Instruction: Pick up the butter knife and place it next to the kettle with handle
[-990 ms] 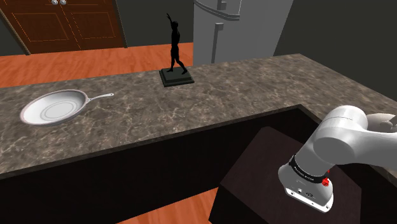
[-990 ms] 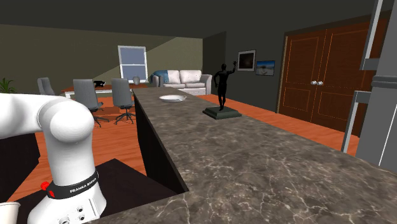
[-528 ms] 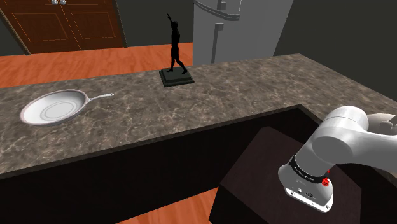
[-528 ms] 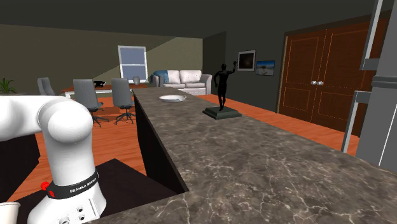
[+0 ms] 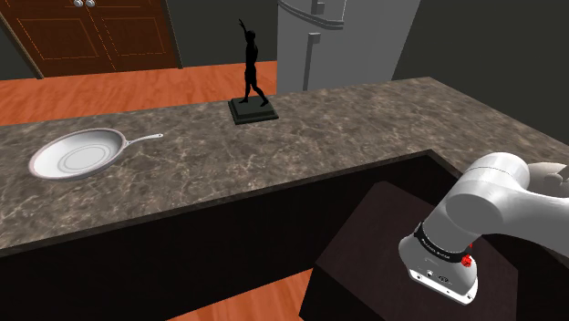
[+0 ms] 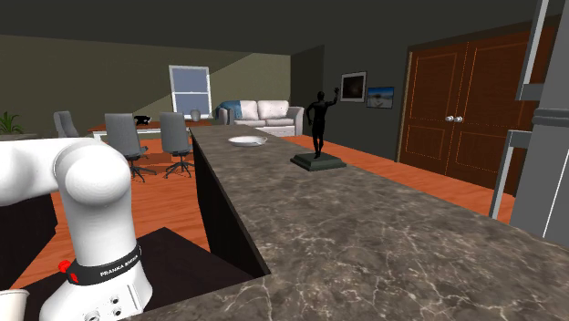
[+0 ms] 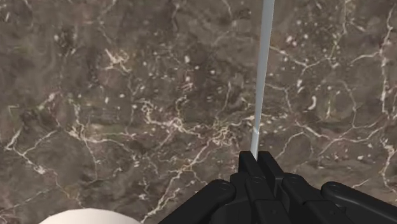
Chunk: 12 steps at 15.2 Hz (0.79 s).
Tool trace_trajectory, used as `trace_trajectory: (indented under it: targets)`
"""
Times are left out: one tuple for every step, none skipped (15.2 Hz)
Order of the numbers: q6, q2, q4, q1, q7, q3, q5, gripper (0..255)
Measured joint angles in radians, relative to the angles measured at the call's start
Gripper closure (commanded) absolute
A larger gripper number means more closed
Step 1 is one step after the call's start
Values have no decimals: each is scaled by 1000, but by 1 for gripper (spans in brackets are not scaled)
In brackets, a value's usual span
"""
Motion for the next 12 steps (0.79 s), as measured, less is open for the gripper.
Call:
trace_trajectory:
  targets:
    - [7, -7, -4, -2, 0, -7, -6, 255]
    - [12, -13, -14, -7, 2, -11, -9, 255]
    - [18, -20, -23, -11, 3, -16, -14, 255]
    - [24, -28, -33, -16, 6, -22, -19, 255]
    - [30, -35, -43, -22, 8, -27, -24, 255]
    - [36, -41, -46, -24, 7, -33, -29, 255]
    - [42, -48, -57, -28, 11, -39, -33, 255]
    - [49, -55, -60, -30, 10, -46, -40, 255]
    - [56, -63, -71, -34, 13, -53, -46, 255]
    - [60, -66, -72, -35, 12, -57, -49, 255]
    - [62, -69, -76, -38, 13, -60, -51, 255]
    - [63, -70, -77, -38, 13, -60, -52, 255]
